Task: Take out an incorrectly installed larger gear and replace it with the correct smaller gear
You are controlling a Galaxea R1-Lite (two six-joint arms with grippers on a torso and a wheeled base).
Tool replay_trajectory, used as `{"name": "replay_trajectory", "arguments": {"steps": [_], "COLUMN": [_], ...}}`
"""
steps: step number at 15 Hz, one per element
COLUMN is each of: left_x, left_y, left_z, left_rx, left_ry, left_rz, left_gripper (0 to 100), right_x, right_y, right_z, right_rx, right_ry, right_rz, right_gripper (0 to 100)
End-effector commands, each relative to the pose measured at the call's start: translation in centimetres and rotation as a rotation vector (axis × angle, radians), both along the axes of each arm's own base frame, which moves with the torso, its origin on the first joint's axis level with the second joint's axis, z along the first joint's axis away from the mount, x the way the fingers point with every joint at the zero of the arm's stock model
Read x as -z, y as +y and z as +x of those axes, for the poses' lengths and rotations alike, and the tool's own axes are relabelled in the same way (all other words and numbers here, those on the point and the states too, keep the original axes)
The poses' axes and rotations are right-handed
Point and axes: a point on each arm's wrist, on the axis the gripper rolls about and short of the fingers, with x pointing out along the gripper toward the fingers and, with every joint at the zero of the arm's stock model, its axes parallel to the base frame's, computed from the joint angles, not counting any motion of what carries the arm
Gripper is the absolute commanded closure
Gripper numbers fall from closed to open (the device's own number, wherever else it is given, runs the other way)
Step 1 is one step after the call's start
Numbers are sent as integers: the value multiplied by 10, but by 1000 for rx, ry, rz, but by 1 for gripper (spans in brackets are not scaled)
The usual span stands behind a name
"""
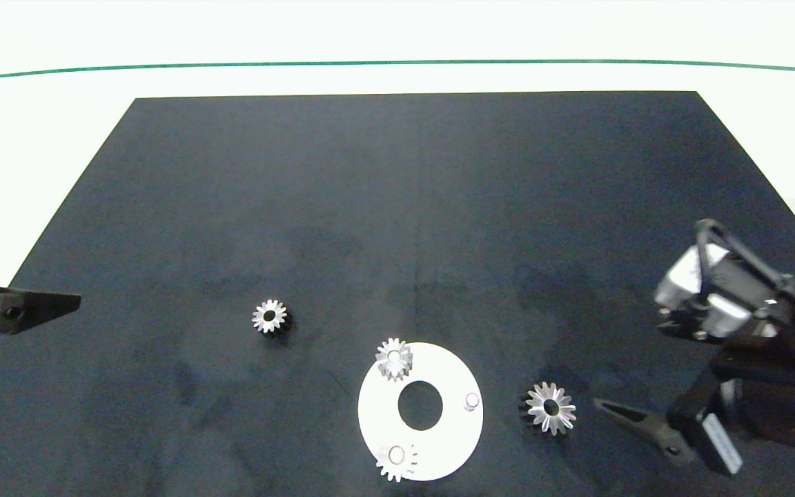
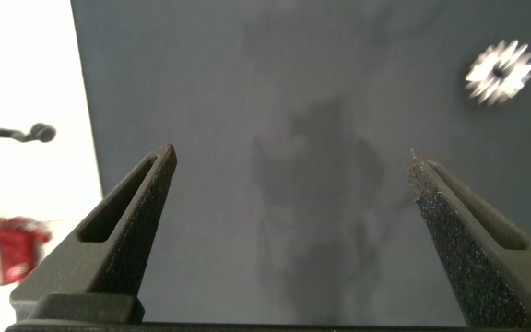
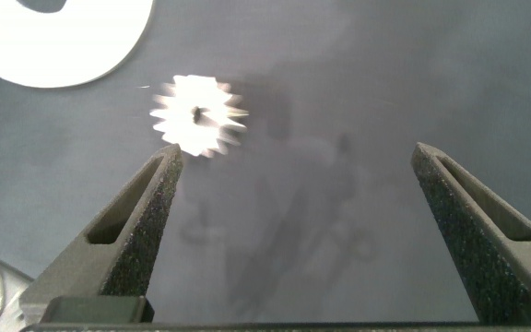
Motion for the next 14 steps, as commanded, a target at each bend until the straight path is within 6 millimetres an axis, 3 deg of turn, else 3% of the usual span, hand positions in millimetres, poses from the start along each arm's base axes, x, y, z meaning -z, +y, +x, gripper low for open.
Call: {"name": "replay_trajectory", "arguments": {"steps": [1, 5, 8, 11, 14], "left_x": [-13, 3, 25, 48, 54], "left_y": [-33, -89, -125, -148, -165], "left_z": [19, 34, 56, 73, 84], "left_rx": [178, 410, 443, 451, 473], "left_ry": [-58, 47, 148, 237, 240], "left_rz": [-38, -62, -70, -44, -40], "left_gripper": [0, 0, 0, 0, 0], "right_x": [-32, -40, -54, -58, -60], "right_y": [-67, -84, -89, -92, -93], "right_z": [-45, -57, -59, -67, -68], "right_rx": [204, 296, 286, 284, 282], "right_ry": [-211, -276, -318, -350, -358], "right_rz": [103, 144, 200, 211, 216], "right_gripper": [0, 0, 0, 0, 0]}}
